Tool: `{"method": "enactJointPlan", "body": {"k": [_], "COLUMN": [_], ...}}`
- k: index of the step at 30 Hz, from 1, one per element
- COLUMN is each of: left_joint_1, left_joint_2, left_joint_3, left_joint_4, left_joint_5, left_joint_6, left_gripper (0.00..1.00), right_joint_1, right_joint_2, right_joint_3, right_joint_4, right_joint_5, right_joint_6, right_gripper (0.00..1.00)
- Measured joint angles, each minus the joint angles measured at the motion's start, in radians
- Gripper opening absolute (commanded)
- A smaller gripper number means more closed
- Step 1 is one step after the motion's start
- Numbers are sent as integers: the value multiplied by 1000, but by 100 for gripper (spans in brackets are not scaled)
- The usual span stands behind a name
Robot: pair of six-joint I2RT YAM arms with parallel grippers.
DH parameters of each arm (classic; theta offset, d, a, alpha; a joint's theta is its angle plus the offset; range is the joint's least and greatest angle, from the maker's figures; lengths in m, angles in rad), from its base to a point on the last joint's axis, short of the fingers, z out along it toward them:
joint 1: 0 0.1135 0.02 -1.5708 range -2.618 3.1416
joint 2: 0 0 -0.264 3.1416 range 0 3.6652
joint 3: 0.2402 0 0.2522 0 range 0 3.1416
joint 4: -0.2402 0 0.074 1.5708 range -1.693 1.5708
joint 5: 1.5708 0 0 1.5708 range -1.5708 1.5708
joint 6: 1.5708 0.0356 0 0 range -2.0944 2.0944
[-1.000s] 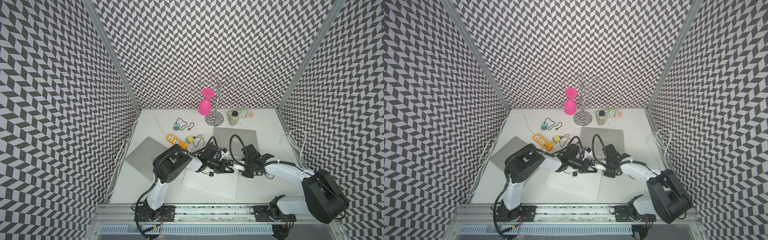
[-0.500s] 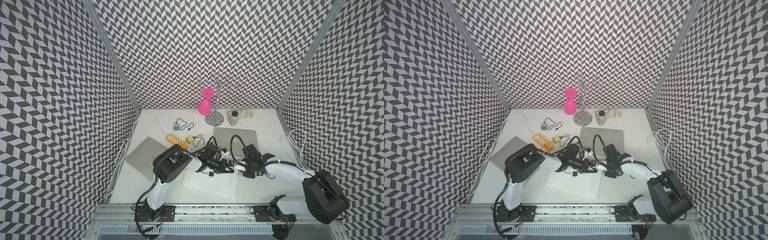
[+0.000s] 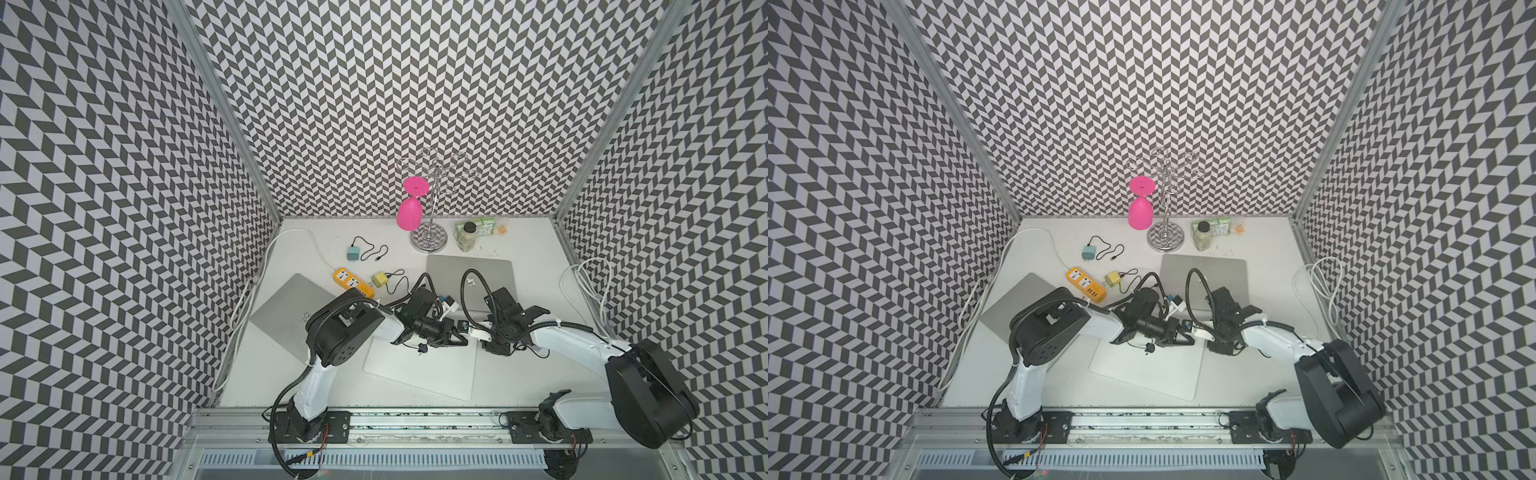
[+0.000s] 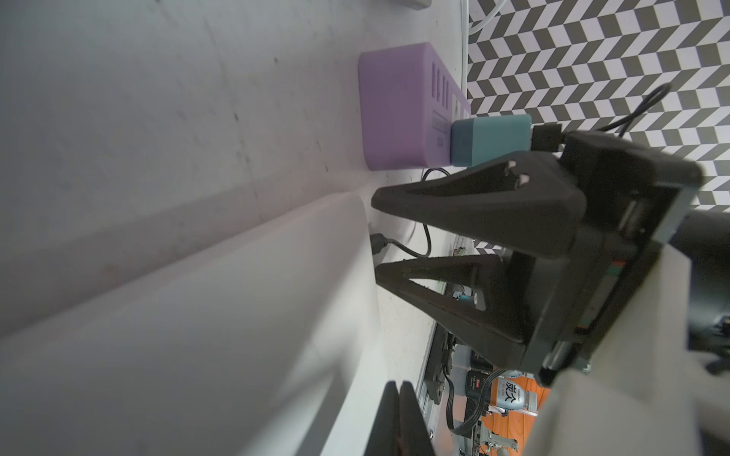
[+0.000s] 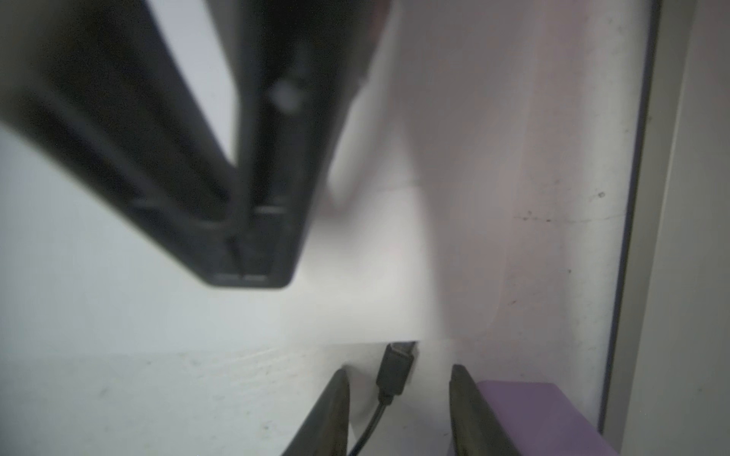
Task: Unplug the laptop charger
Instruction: Remove the charging cable from the laptop.
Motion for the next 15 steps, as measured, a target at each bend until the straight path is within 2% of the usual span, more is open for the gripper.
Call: {"method": "enactJointPlan", "body": {"k": [6,12,15], "left_joint_1": [0,0,0], "left_joint_2": [0,0,-3], "left_joint_3": [0,0,6], "left_joint_4": [1,-1,-16], "left_joint_5": [0,0,-2], "left_joint_6": [0,1,8], "left_gripper": [0,0,0], "right_joint_1": [0,0,0], "right_joint_2": [-33,-63,-93], "right_joint_3": [33,204,290], "right_joint_4": [-32,-94,-99], "right_joint_5": [11,21,52], "right_joint_6": [8,48,130], "right_gripper": [53,55,56]}}
